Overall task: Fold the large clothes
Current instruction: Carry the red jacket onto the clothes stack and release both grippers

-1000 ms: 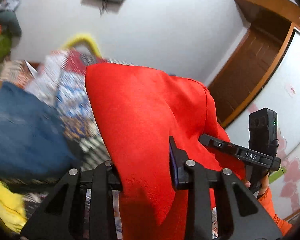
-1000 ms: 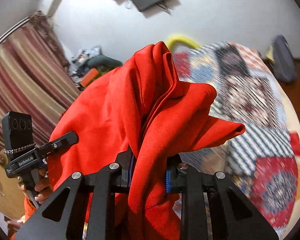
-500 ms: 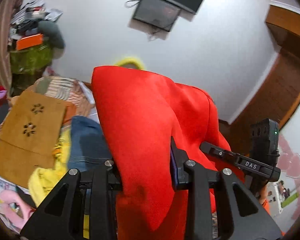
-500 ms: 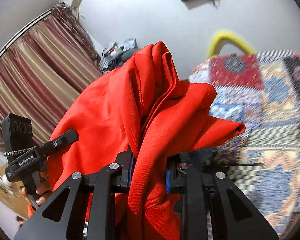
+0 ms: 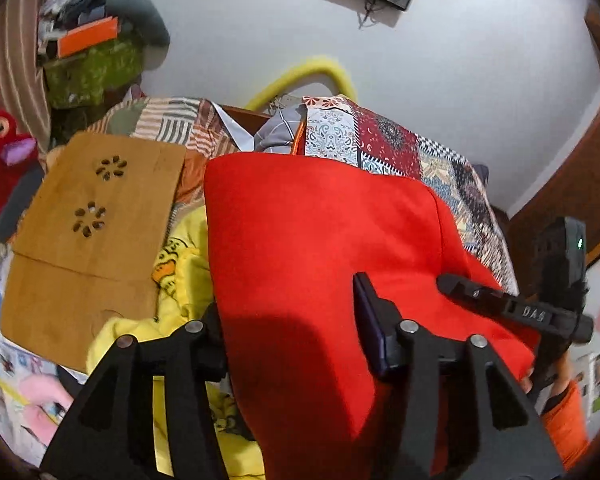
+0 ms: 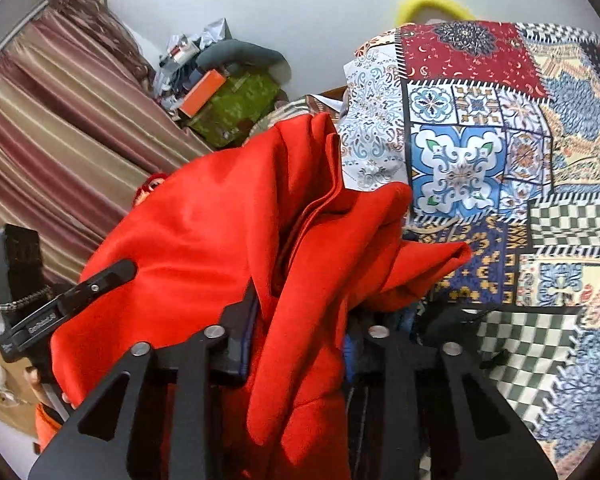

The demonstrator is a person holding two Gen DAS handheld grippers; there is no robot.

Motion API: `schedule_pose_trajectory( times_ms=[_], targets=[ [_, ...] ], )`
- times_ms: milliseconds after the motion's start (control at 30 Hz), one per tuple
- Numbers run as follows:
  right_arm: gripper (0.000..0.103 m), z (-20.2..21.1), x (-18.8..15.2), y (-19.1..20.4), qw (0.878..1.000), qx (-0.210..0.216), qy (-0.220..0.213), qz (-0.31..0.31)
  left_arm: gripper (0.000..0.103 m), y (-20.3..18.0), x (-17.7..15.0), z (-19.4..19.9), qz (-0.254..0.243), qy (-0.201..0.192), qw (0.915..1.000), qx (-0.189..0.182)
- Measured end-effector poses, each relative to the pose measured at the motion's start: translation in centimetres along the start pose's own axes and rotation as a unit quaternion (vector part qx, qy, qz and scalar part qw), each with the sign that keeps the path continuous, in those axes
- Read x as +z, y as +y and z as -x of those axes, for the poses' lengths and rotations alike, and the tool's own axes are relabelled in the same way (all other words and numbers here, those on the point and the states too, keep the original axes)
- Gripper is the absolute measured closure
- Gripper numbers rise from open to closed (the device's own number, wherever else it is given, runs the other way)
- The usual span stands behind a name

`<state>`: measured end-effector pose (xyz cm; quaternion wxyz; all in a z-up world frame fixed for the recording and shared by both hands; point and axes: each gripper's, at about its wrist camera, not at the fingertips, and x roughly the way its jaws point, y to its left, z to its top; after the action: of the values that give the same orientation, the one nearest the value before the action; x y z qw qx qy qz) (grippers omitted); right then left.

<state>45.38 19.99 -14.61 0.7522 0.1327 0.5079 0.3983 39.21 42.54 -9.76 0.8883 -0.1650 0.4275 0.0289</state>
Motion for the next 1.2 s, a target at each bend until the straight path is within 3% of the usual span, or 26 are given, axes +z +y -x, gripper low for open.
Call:
schedule_pose_trajectory(
  times_ms=[100, 200, 300, 433, 600, 767, 1000, 1200],
  targets=[
    [0.06, 1.8, -0.3, 1.6, 0.998, -0.047, -0.001, 0.03, 0.046, -2.0, -0.5, 1.6, -0.039, -0.005, 0.9982, 0.045],
    [0.06, 3.2, -0.6, 2.7, 0.993, -0.093, -0.01, 0.065, 0.045, -3.4, -1.1, 2.7, -0.074, -0.019, 0.9936, 0.084],
    [0.05, 4.6, -1.3, 3.7, 0.989, -0.112, -0.031, 0.087, 0.043, -4.7, -2.1, 4.2, -0.101, -0.029, 0.9885, 0.108],
    [0.036, 5.2, -3.0, 4.6, 0.985, -0.122, -0.04, 0.116, 0.038, -5.2, -3.9, 6.1, -0.111, -0.036, 0.9876, 0.104],
    [0.036, 4.4, -5.6, 4.6, 0.975, -0.152, -0.02, 0.16, 0.032, -4.6, -5.6, 7.6, -0.091, -0.04, 0.9905, 0.096],
    [0.036, 6.7, -7.2, 4.3, 0.978, -0.146, -0.023, 0.147, 0.032, -4.8, -7.2, 8.9, -0.071, -0.037, 0.9932, 0.085],
    [0.036, 12.6, -8.7, 7.0, 0.975, -0.135, -0.069, 0.16, 0.032, -5.9, -9.3, 11.6, -0.057, -0.037, 0.9925, 0.102],
    [0.036, 19.2, -10.6, 11.0, 0.964, -0.117, -0.15, 0.187, 0.032, -8.4, -10.5, 19.1, -0.033, -0.113, 0.9904, 0.074]
  ],
)
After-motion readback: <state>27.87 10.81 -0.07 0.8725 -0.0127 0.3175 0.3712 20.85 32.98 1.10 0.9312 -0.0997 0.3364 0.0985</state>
